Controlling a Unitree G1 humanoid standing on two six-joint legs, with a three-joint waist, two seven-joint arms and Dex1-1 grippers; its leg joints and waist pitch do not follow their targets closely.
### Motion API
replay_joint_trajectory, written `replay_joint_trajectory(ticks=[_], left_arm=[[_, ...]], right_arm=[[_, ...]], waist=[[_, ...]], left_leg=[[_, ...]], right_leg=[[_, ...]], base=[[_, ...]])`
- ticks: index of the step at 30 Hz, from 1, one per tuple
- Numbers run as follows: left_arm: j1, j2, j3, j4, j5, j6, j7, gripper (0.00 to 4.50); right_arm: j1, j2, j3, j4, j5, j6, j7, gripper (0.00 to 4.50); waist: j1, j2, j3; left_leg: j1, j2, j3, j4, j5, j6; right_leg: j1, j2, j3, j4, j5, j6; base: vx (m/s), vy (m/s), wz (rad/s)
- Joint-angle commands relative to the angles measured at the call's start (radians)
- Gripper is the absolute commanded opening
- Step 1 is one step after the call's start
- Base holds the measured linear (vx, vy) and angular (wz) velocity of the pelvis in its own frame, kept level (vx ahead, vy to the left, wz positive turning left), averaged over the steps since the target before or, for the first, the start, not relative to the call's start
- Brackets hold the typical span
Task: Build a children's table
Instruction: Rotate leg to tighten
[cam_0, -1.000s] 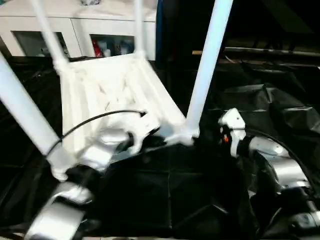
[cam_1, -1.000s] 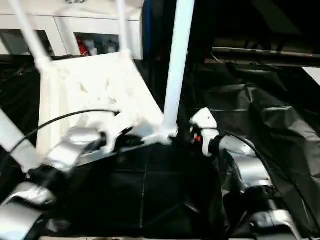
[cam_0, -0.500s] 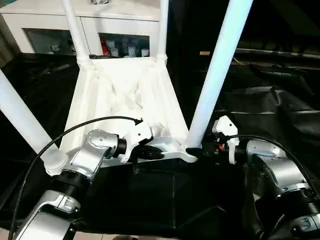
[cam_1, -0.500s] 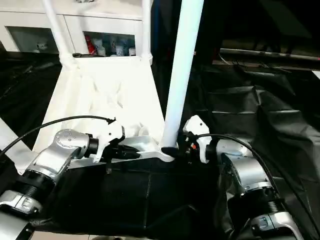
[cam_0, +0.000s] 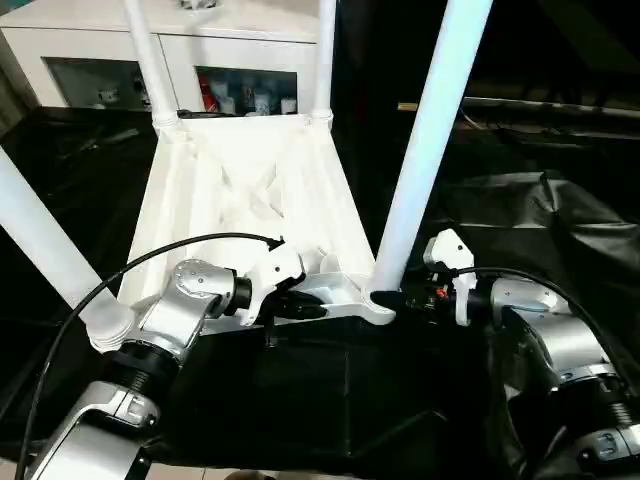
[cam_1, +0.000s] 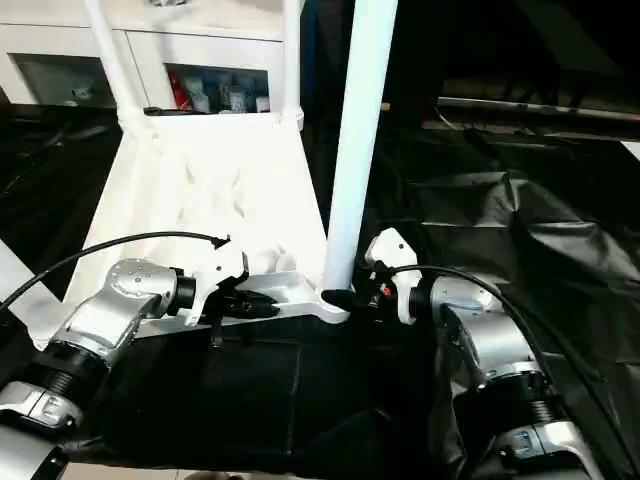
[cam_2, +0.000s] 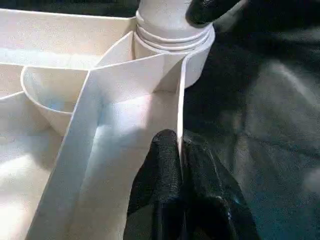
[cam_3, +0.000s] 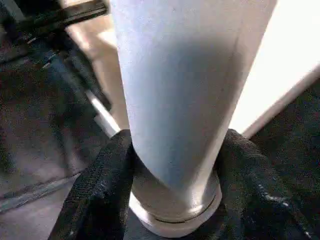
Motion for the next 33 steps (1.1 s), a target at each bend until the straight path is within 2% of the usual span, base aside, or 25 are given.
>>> replay_joint_trajectory(ticks=[1, 2, 3, 5, 6, 7, 8, 12, 13, 16, 17, 20, 21, 25, 26, 28, 29, 31, 32, 33], left_arm=[[-0.035, -0.059, 0.018, 0.058, 0.028, 0.034, 0.158, 0.00], [-0.054, -0.096, 0.036, 0.080, 0.029, 0.065, 0.232, 0.00], [-0.058, -0.106, 0.041, 0.084, 0.028, 0.076, 0.249, 0.00], [-0.077, -0.150, 0.065, 0.103, 0.023, 0.110, 0.333, 0.00], [-0.094, -0.189, 0.078, 0.118, 0.020, 0.130, 0.394, 0.00], [-0.094, -0.189, 0.078, 0.118, 0.020, 0.130, 0.394, 0.00], [-0.098, -0.214, 0.068, 0.120, 0.031, 0.126, 0.422, 0.00], [-0.086, -0.226, 0.029, 0.101, 0.042, 0.107, 0.369, 0.00], [-0.086, -0.226, 0.029, 0.101, 0.042, 0.107, 0.369, 0.00], [-0.084, -0.218, 0.024, 0.100, 0.043, 0.101, 0.356, 0.00], [-0.082, -0.216, 0.024, 0.098, 0.041, 0.102, 0.356, 0.00], [-0.077, -0.207, 0.019, 0.095, 0.043, 0.092, 0.345, 0.00], [-0.075, -0.203, 0.016, 0.094, 0.047, 0.085, 0.342, 0.00], [-0.063, -0.186, 0.002, 0.084, 0.063, 0.067, 0.332, 0.00], [-0.057, -0.174, -0.011, 0.077, 0.074, 0.051, 0.322, 0.00], [-0.055, -0.170, -0.015, 0.075, 0.077, 0.044, 0.318, 0.00], [-0.050, -0.166, -0.015, 0.068, 0.077, 0.036, 0.316, 0.00], [-0.045, -0.162, -0.014, 0.059, 0.076, 0.018, 0.317, 0.00], [-0.040, -0.161, -0.006, 0.046, 0.070, 0.005, 0.323, 0.00], [-0.035, -0.164, 0.008, 0.026, 0.048, 0.020, 0.309, 0.00]], right_arm=[[0.001, 0.058, -0.014, 0.070, -0.008, 0.036, -0.127, 2.07], [-0.002, 0.090, -0.031, 0.093, -0.015, 0.056, -0.206, 2.06], [-0.003, 0.099, -0.035, 0.097, -0.018, 0.061, -0.228, 2.05], [-0.009, 0.140, -0.059, 0.113, -0.025, 0.091, -0.335, 2.05], [-0.017, 0.184, -0.091, 0.124, -0.028, 0.125, -0.448, 2.04], [-0.017, 0.184, -0.091, 0.124, -0.028, 0.125, -0.448, 2.04], [-0.017, 0.219, -0.105, 0.124, -0.044, 0.139, -0.537, 2.04], [-0.013, 0.236, -0.081, 0.101, -0.082, 0.131, -0.553, 2.04], [-0.013, 0.236, -0.081, 0.101, -0.082, 0.131, -0.553, 2.04], [-0.007, 0.234, -0.082, 0.090, -0.080, 0.110, -0.548, 2.04], [-0.006, 0.233, -0.083, 0.086, -0.081, 0.107, -0.555, 2.60], [-0.002, 0.239, -0.106, 0.059, -0.067, 0.107, -0.570, 2.75], [-0.003, 0.236, -0.106, 0.055, -0.069, 0.107, -0.568, 2.82], [0.005, 0.214, -0.109, 0.018, -0.058, 0.111, -0.527, 3.16], [0.024, 0.187, -0.108, -0.034, -0.037, 0.122, -0.467, 3.16], [0.033, 0.175, -0.105, -0.054, -0.032, 0.124, -0.446, 3.16], [0.065, 0.125, -0.097, -0.114, -0.014, 0.125, -0.374, 3.16], [0.101, 0.065, -0.091, -0.174, 0.010, 0.126, -0.286, 3.16], [0.130, 0.018, -0.091, -0.223, 0.032, 0.130, -0.219, 3.16], [0.145, -0.014, -0.095, -0.250, 0.051, 0.140, -0.176, 3.16]], waist=[[-0.003, -0.008, -0.051], [-0.006, -0.009, -0.049], [-0.007, -0.010, -0.048], [-0.007, -0.009, -0.046], [-0.006, -0.009, -0.046], [-0.009, -0.011, -0.047], [-0.008, -0.009, -0.051], [-0.007, -0.010, -0.053], [-0.006, -0.009, -0.052], [-0.007, -0.010, -0.049], [-0.007, -0.010, -0.049], [-0.006, -0.011, -0.049], [-0.006, -0.015, -0.049], [-0.006, -0.013, -0.050], [-0.004, -0.014, -0.048], [0.000, -0.014, -0.049], [-0.001, -0.012, -0.049], [0.003, -0.015, -0.050], [0.004, -0.012, -0.048], [0.005, -0.012, -0.050]], left_leg=[[0.025, 0.080, -0.041, -0.075, -0.198, 0.020], [0.025, 0.079, -0.042, -0.077, -0.213, 0.006], [0.026, 0.079, -0.043, -0.078, -0.220, 0.000], [0.027, 0.078, -0.044, -0.080, -0.240, -0.006], [0.031, 0.078, -0.045, -0.080, -0.246, -0.008], [0.030, 0.077, -0.046, -0.081, -0.247, -0.015], [0.027, 0.078, -0.047, -0.082, -0.227, -0.015], [0.021, 0.076, -0.046, -0.081, -0.201, -0.001], [0.024, 0.077, -0.044, -0.081, -0.199, 0.005], [0.024, 0.077, -0.044, -0.082, -0.211, 0.008], [0.024, 0.077, -0.044, -0.082, -0.215, 0.008], [0.023, 0.077, -0.044, -0.083, -0.216, 0.007], [0.023, 0.078, -0.044, -0.084, -0.213, 0.008], [0.022, 0.078, -0.044, -0.084, -0.200, 0.011], [0.021, 0.078, -0.043, -0.084, -0.203, 0.021], [0.021, 0.079, -0.042, -0.083, -0.192, 0.028], [0.018, 0.079, -0.043, -0.084, -0.187, 0.028], [0.019, 0.080, -0.042, -0.081, -0.183, 0.034], [0.013, 0.079, -0.043, -0.080, -0.183, 0.050], [0.013, 0.081, -0.044, -0.080, -0.183, 0.053]], right_leg=[[0.030, -0.110, 0.060, -0.084, -0.232, -0.229], [0.030, -0.110, 0.060, -0.089, -0.276, -0.216], [0.030, -0.111, 0.060, -0.090, -0.293, -0.212], [0.027, -0.112, 0.062, -0.099, -0.347, -0.183], [0.024, -0.111, 0.062, -0.100, -0.354, -0.180], [0.024, -0.110, 0.062, -0.099, -0.357, -0.178], [0.029, -0.112, 0.062, -0.098, -0.334, -0.174], [0.032, -0.111, 0.063, -0.092, -0.262, -0.170], [0.029, -0.110, 0.064, -0.093, -0.247, -0.173], [0.029, -0.111, 0.064, -0.094, -0.262, -0.175], [0.030, -0.112, 0.064, -0.096, -0.271, -0.173], [0.028, -0.112, 0.065, -0.098, -0.294, -0.162], [0.029, -0.111, 0.065, -0.098, -0.292, -0.160], [0.029, -0.112, 0.065, -0.095, -0.273, -0.163], [0.030, -0.110, 0.065, -0.097, -0.276, -0.155], [0.030, -0.111, 0.066, -0.096, -0.264, -0.153], [0.032, -0.109, 0.065, -0.095, -0.254, -0.153], [0.034, -0.109, 0.065, -0.095, -0.236, -0.150], [0.039, -0.108, 0.064, -0.093, -0.214, -0.153], [0.039, -0.110, 0.064, -0.092, -0.212, -0.154]], base=[[0.000, 0.000, 0.00], [0.000, 0.000, 0.00], [0.000, 0.000, 0.00], [0.000, 0.000, 0.00], [0.000, 0.000, 0.00], [0.000, 0.000, 0.00], [0.000, 0.000, 0.00], [0.000, 0.000, 0.00], [0.000, 0.000, 0.00], [0.000, 0.000, 0.00], [0.000, 0.000, 0.00], [0.000, 0.000, 0.00], [0.000, 0.000, 0.00], [0.000, 0.000, 0.00], [0.000, 0.000, 0.00], [0.000, 0.000, 0.00], [0.000, 0.000, 0.00], [0.000, 0.000, 0.00], [0.000, 0.000, 0.00], [0.000, 0.000, 0.00]])
